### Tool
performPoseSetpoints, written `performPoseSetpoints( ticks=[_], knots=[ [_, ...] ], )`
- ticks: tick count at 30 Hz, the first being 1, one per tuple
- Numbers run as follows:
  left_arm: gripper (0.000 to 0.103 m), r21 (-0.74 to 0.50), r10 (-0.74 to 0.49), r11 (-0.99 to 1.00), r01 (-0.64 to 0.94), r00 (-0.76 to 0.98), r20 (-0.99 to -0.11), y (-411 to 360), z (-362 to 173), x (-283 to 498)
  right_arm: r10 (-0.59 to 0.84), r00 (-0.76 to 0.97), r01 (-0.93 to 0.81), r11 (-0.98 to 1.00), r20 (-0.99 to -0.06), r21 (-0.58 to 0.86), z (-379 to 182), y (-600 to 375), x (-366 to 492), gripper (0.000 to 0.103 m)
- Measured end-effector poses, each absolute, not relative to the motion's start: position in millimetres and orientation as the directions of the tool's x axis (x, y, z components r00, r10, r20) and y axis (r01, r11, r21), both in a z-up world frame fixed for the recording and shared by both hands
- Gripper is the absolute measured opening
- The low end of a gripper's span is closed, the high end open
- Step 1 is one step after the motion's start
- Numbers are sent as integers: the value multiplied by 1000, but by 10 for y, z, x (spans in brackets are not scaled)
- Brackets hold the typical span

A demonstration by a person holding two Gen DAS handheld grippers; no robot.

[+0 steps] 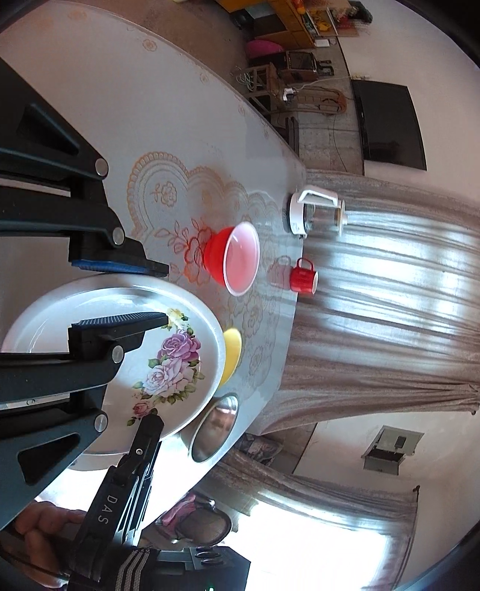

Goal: Organize plates and bowls
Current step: 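Carry the pink-rose plate with both tools over the red-character plate stack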

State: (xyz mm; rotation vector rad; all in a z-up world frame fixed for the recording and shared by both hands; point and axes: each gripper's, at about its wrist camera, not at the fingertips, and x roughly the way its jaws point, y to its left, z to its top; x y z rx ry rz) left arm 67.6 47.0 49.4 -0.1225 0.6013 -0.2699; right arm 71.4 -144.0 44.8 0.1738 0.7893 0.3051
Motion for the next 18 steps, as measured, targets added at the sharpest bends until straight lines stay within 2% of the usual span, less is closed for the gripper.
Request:
performPoseSetpoints(
  ticks=[8, 18],
  knots=[
    [19, -202, -359, 933, 298, 724, -589, -6, 356, 856, 236, 675, -75, 965, -699, 252, 365, -1943, 605, 12],
    [19, -154, -344, 931, 330, 657, -671, -306, 19, 1018, 165, 619, 24, 973, -768, 229, 56, -2283, 699, 13]
  ],
)
